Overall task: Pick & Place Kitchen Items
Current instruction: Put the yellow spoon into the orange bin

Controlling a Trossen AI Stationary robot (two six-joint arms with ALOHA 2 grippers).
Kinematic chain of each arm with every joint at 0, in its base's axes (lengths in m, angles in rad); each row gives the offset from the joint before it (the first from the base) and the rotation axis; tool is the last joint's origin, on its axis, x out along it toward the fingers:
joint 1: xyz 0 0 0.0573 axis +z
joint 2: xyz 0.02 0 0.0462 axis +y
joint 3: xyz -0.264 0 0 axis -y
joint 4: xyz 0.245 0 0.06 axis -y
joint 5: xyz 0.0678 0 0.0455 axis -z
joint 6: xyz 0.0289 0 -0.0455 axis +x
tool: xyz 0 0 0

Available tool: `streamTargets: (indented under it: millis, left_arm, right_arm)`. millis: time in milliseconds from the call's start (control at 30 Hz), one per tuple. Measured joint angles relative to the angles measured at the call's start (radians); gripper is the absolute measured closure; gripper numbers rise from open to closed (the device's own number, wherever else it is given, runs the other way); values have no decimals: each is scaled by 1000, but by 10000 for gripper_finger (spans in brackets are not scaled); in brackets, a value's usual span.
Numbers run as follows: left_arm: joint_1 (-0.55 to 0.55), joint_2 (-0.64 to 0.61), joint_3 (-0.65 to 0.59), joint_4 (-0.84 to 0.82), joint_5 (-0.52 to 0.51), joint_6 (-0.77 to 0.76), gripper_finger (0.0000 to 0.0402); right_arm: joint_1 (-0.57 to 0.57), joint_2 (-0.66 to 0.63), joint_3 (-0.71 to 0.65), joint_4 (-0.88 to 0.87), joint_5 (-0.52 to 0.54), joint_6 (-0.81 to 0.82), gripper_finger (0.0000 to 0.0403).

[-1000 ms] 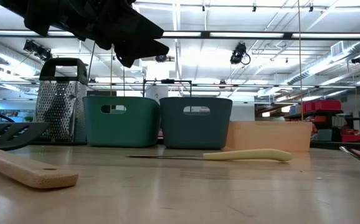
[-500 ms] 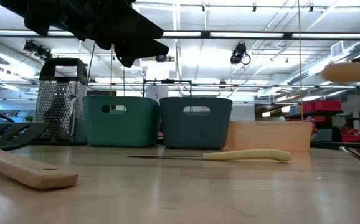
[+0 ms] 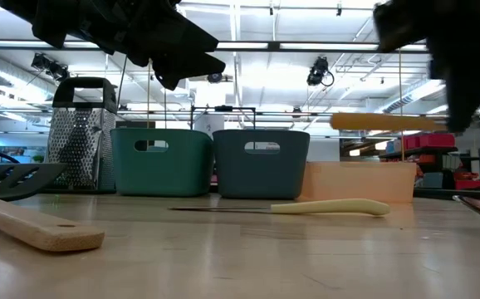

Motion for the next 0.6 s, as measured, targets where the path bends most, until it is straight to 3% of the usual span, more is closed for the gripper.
streamTargets:
  millis: [600]
  left_arm:
    - [0,0,0,-2,0,2,191]
  right_arm:
    - [-314,-135,1,-51,103,-142,399]
